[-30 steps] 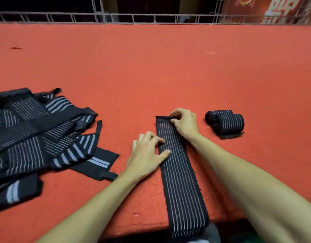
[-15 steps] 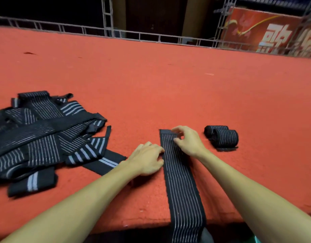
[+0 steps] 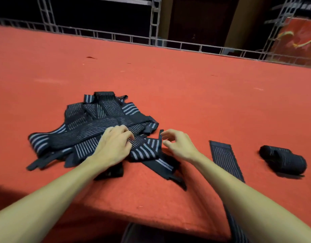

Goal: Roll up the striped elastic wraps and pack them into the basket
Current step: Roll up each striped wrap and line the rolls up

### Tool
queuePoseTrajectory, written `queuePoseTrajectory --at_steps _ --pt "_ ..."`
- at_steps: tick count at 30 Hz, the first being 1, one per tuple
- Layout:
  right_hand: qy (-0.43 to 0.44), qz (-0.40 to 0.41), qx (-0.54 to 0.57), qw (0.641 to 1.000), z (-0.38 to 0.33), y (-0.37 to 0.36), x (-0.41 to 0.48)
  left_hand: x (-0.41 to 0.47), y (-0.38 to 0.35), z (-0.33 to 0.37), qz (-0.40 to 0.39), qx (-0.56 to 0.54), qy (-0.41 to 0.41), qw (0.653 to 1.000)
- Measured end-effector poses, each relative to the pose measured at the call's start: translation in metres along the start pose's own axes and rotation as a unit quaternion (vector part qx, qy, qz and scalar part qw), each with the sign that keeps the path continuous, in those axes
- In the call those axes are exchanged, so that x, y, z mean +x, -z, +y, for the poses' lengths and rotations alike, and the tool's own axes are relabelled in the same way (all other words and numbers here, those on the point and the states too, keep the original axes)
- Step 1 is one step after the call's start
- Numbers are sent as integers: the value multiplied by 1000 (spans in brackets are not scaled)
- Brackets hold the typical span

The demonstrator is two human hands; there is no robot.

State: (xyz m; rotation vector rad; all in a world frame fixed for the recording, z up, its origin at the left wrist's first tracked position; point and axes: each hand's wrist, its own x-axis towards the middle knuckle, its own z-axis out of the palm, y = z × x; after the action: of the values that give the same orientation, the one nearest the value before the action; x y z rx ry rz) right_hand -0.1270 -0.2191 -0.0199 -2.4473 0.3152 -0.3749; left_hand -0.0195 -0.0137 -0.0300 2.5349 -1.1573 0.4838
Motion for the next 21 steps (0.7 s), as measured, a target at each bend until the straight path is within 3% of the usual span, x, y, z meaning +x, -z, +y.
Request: queuePoseTrajectory --at_steps 2,5,9,12,21 --pt "15 -4 0 1000 -13 -16 12 3 2 -25 15 30 44 998" --pt "24 -21 -2 1000 -28 -36 29 11 0 -60 -35 40 142 988" --pt "-3 -39 -16 999 -29 -57 39 19 -13 -85 -103 -26 234 966" --pt "-23 -35 -34 999 -25 -62 38 26 -14 -84 -88 -85 277 953" --pt "-19 -98 -24 995 -26 -49 28 34 19 -72 24 14 207 978"
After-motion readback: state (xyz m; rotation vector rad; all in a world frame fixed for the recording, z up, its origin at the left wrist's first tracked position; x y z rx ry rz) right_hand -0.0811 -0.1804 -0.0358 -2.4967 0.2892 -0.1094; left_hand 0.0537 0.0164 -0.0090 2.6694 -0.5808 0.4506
